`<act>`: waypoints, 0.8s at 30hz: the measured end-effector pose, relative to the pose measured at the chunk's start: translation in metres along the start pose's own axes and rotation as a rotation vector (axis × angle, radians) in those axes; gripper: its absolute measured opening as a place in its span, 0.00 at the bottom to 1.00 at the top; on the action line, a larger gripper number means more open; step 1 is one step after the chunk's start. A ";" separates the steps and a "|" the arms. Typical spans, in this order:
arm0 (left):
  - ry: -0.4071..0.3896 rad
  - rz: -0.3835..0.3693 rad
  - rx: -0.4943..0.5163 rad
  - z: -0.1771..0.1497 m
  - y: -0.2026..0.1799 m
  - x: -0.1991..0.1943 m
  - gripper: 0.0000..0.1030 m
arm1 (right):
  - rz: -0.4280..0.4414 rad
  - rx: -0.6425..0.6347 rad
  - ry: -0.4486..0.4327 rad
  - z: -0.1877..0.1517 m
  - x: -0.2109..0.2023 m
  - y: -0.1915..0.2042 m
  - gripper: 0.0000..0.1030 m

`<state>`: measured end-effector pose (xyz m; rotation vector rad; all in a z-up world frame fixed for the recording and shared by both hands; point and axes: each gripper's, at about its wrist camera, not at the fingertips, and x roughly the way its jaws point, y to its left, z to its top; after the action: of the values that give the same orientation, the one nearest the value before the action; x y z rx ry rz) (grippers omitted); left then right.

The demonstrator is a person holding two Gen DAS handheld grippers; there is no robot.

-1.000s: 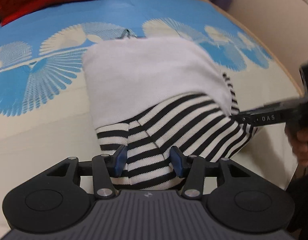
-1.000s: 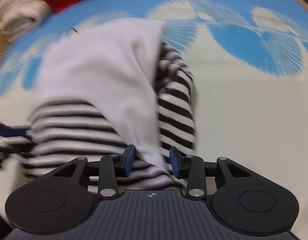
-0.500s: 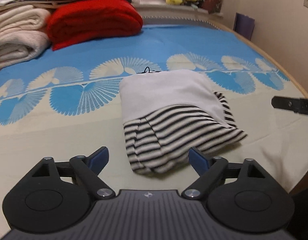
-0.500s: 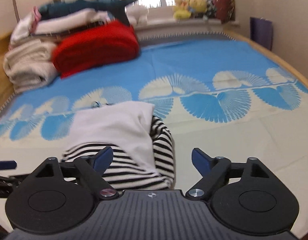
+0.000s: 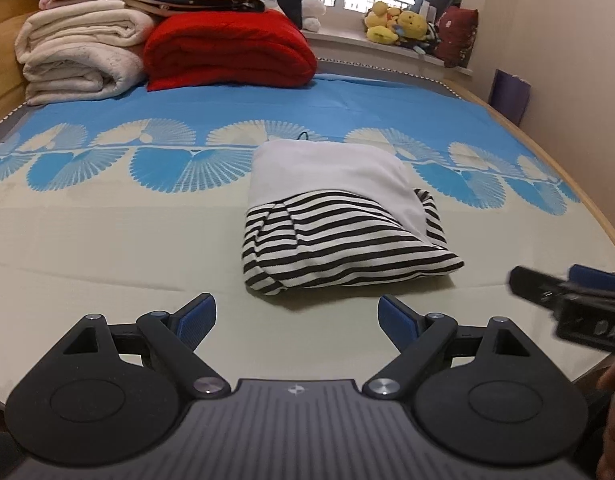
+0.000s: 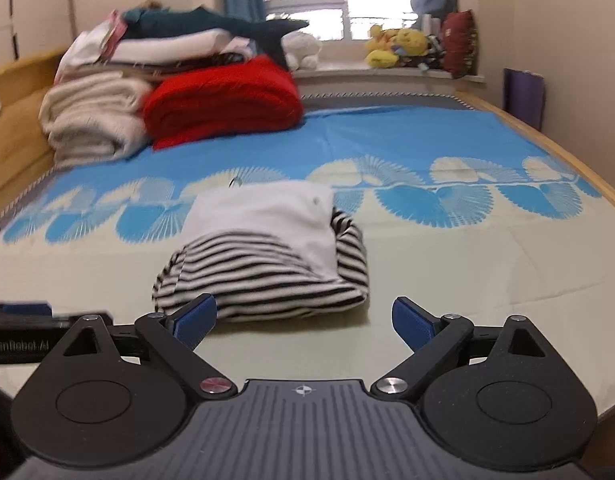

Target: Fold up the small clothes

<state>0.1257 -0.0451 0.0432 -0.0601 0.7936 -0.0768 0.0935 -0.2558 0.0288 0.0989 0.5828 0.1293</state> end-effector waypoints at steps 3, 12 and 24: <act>-0.007 -0.007 -0.002 -0.002 -0.003 0.000 0.89 | 0.001 -0.008 0.019 -0.002 0.005 0.004 0.92; -0.006 0.007 0.016 -0.003 -0.008 0.006 0.89 | 0.017 -0.018 0.038 -0.002 0.015 0.016 0.92; -0.005 0.002 0.015 -0.004 -0.008 0.009 0.89 | 0.018 -0.002 0.033 0.000 0.018 0.012 0.92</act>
<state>0.1283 -0.0540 0.0347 -0.0456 0.7879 -0.0807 0.1075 -0.2415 0.0202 0.1008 0.6145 0.1494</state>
